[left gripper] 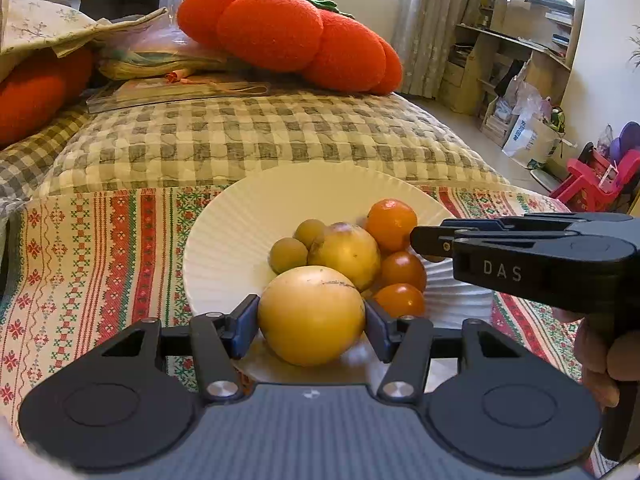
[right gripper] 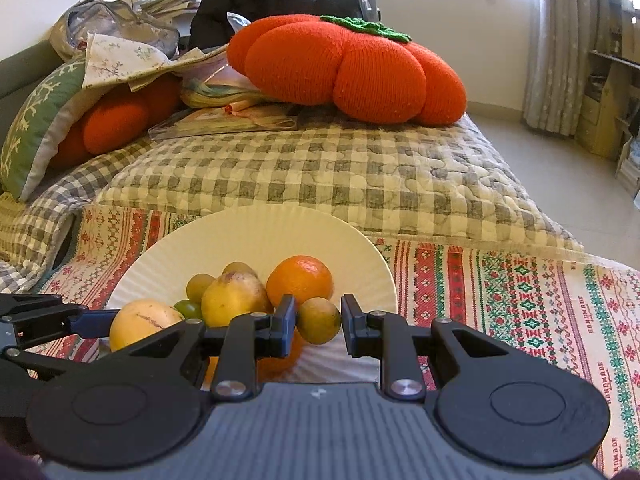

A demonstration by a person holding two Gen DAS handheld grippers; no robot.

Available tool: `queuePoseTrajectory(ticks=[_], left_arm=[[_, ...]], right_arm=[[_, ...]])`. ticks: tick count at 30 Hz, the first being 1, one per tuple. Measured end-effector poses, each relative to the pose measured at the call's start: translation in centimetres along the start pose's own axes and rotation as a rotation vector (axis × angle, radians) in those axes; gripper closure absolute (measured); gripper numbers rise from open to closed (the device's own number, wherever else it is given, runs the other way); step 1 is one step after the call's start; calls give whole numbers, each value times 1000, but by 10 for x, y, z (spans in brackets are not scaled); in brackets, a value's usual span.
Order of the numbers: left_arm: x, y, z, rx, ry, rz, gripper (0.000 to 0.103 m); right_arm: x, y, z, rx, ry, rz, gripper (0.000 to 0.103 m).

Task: Organize fruits
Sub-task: 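Carry both held fruits up and over the white plate, then lower both fruits onto the plate and open both tools, then withdraw both tools from the plate toward the remaining fruits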

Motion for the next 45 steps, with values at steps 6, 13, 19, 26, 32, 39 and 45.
queuePoseTrajectory(ticks=[6,13,19,26,32,39,45], left_arm=[[1,-1,0,-15,0,2,53],[9,-5,-8,-42,-30,4,27],[17,-8,-10,-71,-26,-21,18],[30,-2,-6,-66,-10,-33,12],[47,4,-3,-63,-7,-50,8],[64,12,3,-57,-2,-59,7],[73,24,15,-22,31,-70,7]], right_arm=[[-1,2,0,15,8,-3,80],[5,-2,-3,15,-3,2,66],[14,-3,-5,3,-10,11,44],[27,-3,-3,-21,6,5,24],[40,-2,5,-68,29,-5,14],[53,0,13,-79,64,24,6],[64,6,25,-91,102,30,2]])
Point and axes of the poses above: each gripper's, at about its wrist camera, not at the fingertips, and x roughly against the way its jaws point, y to its left, z to its underside, the point moved 3 cm from there along -x, roughly the way its jaws point, and after that the axes turned 12 degrees about x, right-handed, at the moved point
